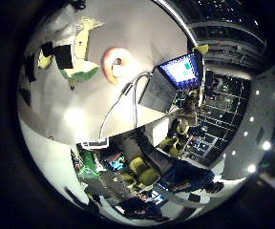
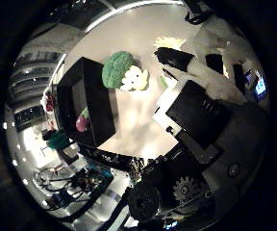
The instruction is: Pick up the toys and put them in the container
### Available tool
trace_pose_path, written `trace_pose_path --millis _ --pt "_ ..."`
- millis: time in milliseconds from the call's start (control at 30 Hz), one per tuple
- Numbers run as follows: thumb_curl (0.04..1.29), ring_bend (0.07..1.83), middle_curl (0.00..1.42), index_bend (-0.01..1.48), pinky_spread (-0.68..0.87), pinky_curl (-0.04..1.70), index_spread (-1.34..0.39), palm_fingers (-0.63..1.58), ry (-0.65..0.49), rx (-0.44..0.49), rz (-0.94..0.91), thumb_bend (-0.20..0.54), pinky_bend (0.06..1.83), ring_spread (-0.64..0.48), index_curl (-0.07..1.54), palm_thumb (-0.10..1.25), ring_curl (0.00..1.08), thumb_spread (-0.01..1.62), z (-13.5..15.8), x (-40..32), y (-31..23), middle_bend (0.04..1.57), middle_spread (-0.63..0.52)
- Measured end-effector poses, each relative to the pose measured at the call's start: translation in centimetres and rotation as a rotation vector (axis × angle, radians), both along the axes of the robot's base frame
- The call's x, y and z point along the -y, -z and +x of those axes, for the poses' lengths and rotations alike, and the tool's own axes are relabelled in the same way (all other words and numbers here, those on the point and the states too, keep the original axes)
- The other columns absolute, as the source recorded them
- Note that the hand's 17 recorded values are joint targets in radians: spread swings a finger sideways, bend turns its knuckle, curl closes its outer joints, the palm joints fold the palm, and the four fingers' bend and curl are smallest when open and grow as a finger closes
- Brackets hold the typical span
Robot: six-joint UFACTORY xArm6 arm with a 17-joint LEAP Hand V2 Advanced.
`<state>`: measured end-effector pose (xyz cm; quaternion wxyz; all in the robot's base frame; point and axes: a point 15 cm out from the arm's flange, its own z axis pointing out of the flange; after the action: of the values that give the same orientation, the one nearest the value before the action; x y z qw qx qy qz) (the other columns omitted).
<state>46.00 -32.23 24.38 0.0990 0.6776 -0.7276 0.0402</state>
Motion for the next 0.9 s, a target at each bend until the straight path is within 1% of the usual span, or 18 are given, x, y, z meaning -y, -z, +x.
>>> trace_pose_path --millis 33,67,100,133,167,200,233,267,300,333,367,433,567,667,767,900 --pt "0.46 1.38 0.59 0.68 -0.3 0.72 -0.3 0.97 0.011 0.026 -0.009 -0.041 1.27 -0.2 0.55 0.79 0.54 0.96 0.5 0.4 0.2 1.23 -0.15" --pt "0.46 1.38 0.57 0.53 -0.35 0.7 -0.32 0.84 0.041 0.046 -0.011 -0.039 1.26 -0.22 0.52 0.76 0.53 0.96 0.6 1.0 0.5 1.17 -0.17" --pt "0.45 1.37 0.56 0.45 -0.39 0.71 -0.35 0.68 0.094 0.058 -0.002 -0.036 1.27 -0.23 0.52 0.74 0.54 0.99 0.3 1.8 1.4 1.1 -0.18" --pt "0.45 1.34 0.55 0.43 -0.4 0.7 -0.35 0.63 0.146 0.062 0.012 -0.033 1.27 -0.23 0.5 0.74 0.53 1.0 -0.3 2.8 2.4 1.08 -0.18" --pt "0.44 1.18 0.52 0.49 -0.28 0.71 -0.34 0.11 0.177 0.055 0.024 -0.045 1.13 -0.19 0.53 0.7 0.51 1.01 -0.8 3.4 3.3 0.94 -0.16" --pt "0.43 1.05 0.48 0.53 -0.15 0.69 -0.34 -0.02 0.209 0.047 0.043 -0.042 1.05 -0.12 0.52 0.68 0.47 1.03 -1.1 3.7 4.5 0.86 -0.12" --pt "0.41 0.87 0.41 0.51 0.04 0.56 -0.32 -0.08 0.236 0.041 0.063 -0.039 0.9 -0.02 0.45 0.64 0.34 1.05 -1.2 3.7 5.6 0.73 -0.06" --pt "0.4 0.85 0.4 0.5 0.07 0.54 -0.31 -0.06 0.26 0.037 0.084 -0.037 0.89 0.0 0.44 0.63 0.33 1.05 -1.2 3.6 6.6 0.71 -0.05" --pt "0.39 0.77 0.38 0.49 0.13 0.5 -0.29 -0.14 0.28 0.03 0.109 -0.048 0.82 0.04 0.44 0.6 0.3 1.05 -1.2 3.2 7.8 0.67 -0.02" --pt "0.39 0.73 0.37 0.48 0.18 0.48 -0.28 -0.12 0.298 0.028 0.13 -0.042 0.78 0.07 0.43 0.59 0.28 1.06 -1.0 2.9 8.7 0.63 -0.01" --pt "0.37 0.67 0.36 0.45 0.22 0.45 -0.25 -0.16 0.312 0.029 0.143 -0.048 0.72 0.1 0.42 0.55 0.26 1.06 -0.9 2.8 9.3 0.59 0.03" --pt "0.35 0.56 0.32 0.4 0.3 0.4 -0.21 -0.12 0.337 0.043 0.153 -0.037 0.62 0.15 0.4 0.52 0.23 1.06 0.0 3.0 9.7 0.5 0.1" --pt "0.33 0.43 0.3 0.33 0.35 0.35 -0.17 -0.08 0.384 0.044 0.165 -0.039 0.52 0.2 0.38 0.46 0.19 1.05 1.5 3.7 11.3 0.4 0.16" --pt "0.31 0.38 0.28 0.27 0.37 0.33 -0.13 -0.06 0.406 0.033 0.17 -0.037 0.47 0.22 0.36 0.43 0.18 1.03 1.9 3.9 12.6 0.3 0.2" --pt "0.3 0.32 0.27 0.21 0.38 0.31 -0.11 -0.02 0.419 0.035 0.169 -0.031 0.42 0.24 0.35 0.41 0.18 1.02 2.1 4.0 12.9 0.24 0.22" --pt "0.29 0.28 0.27 0.2 0.38 0.3 -0.09 0.0 0.433 0.035 0.167 -0.031 0.39 0.25 0.35 0.39 0.18 1.02 2.8 4.4 13.9 0.2 0.23"
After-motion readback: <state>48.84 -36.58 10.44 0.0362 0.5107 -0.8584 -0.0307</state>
